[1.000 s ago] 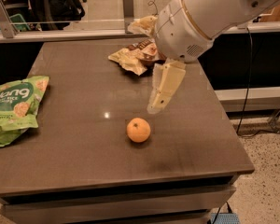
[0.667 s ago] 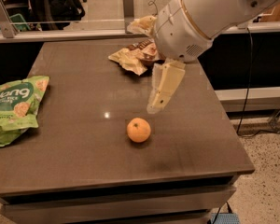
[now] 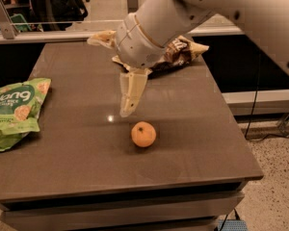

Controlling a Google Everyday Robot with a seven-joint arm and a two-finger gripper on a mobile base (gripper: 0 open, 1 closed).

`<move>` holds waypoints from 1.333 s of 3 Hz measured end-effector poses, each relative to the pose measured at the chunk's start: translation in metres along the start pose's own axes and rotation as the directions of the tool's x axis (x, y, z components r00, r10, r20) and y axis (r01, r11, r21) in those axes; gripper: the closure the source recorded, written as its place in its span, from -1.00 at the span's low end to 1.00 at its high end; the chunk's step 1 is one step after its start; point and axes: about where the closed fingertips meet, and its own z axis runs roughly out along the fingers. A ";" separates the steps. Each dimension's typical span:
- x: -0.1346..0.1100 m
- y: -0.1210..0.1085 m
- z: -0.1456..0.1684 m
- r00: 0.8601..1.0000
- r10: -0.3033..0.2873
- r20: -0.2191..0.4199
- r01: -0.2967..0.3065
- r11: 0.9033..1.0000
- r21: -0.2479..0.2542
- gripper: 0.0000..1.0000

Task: Pick green rice chip bag

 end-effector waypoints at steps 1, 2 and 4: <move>-0.010 -0.017 0.064 0.995 -0.087 0.049 0.090 0.994 -0.062 -1.00; -0.021 -0.031 0.114 0.990 -0.130 0.063 0.135 0.987 -0.086 -1.00; -0.059 -0.054 0.170 0.987 -0.145 0.070 0.151 0.985 -0.082 -1.00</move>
Offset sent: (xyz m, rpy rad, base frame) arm 0.0281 0.1570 -0.0905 -0.0157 -0.0246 0.2096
